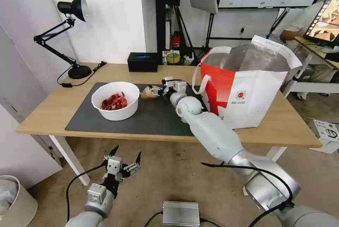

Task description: Pick up the trash from the table and place it into the takeout bag.

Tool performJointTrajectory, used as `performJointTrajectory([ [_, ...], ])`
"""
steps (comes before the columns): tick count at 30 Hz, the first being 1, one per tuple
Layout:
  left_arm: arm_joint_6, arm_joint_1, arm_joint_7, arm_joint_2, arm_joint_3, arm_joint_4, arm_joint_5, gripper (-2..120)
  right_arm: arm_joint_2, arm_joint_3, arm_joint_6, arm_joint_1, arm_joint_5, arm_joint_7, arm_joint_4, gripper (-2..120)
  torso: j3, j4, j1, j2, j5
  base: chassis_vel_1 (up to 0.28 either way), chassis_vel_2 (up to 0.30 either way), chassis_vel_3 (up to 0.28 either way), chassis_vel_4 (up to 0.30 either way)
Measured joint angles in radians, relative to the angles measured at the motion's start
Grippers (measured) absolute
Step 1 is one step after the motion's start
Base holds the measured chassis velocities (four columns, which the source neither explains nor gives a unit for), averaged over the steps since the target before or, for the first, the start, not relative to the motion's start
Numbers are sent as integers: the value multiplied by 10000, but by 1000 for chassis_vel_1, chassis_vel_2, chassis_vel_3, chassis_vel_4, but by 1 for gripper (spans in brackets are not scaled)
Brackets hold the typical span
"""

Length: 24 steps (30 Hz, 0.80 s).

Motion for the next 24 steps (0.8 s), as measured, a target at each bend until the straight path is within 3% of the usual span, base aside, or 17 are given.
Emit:
performJointTrajectory([
  [24,-34,135,-3,-21,-18,-58,49,100,945,215,-46,712,-1133,-1188,-2066,100,0,0,0,0,-1,0,0,0,0],
])
